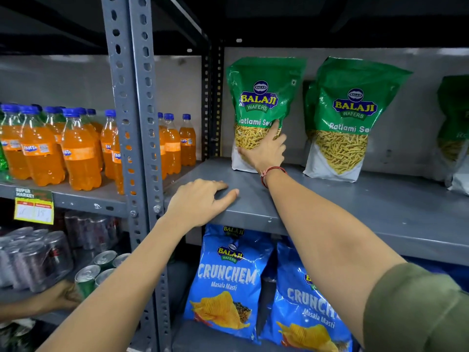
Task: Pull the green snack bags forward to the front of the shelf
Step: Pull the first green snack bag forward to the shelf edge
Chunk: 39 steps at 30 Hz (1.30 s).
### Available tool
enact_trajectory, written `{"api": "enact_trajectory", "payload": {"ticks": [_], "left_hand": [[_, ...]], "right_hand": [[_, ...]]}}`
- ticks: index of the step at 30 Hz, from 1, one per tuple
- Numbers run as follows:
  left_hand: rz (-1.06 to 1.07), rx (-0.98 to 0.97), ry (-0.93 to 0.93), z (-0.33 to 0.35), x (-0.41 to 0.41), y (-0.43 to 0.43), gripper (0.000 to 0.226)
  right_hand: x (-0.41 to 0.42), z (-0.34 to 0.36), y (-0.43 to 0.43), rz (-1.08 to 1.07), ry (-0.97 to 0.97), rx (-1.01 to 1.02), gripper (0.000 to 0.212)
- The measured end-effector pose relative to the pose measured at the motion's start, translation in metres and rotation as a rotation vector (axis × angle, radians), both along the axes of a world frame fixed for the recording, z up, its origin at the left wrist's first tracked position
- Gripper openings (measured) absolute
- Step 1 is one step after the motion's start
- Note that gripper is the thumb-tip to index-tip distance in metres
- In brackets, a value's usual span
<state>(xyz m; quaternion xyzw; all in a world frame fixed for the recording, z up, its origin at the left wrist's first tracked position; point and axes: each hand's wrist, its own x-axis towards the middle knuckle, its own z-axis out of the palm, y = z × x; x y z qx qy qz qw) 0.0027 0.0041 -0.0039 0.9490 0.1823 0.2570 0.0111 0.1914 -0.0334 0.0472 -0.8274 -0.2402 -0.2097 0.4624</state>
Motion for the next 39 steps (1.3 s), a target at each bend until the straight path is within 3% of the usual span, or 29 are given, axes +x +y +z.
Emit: {"api": "enact_trajectory", "payload": {"ticks": [7,14,19,27,39], "left_hand": [[0.021,-0.01,-0.021,-0.002,-0.001,0.0,0.052],[0.024,0.074,-0.06,-0.01,-0.012,-0.002,0.062],[0.024,0.131,-0.111,-0.012,-0.021,-0.007,0.082],[0.042,0.15,-0.136,-0.012,-0.023,-0.008,0.087],[0.017,0.162,-0.154,-0.013,-0.034,-0.008,0.077]], "right_hand": [[-0.016,-0.001,-0.017,0.024,-0.025,0.005,0.117],[-0.04,-0.004,-0.033,0.038,-0.048,-0.005,0.117],[-0.056,-0.006,-0.047,0.092,-0.059,0.02,0.116],[-0.078,-0.015,-0.07,0.174,-0.121,0.058,0.116],[-0.108,-0.022,-0.092,0.206,-0.182,0.073,0.116]]}}
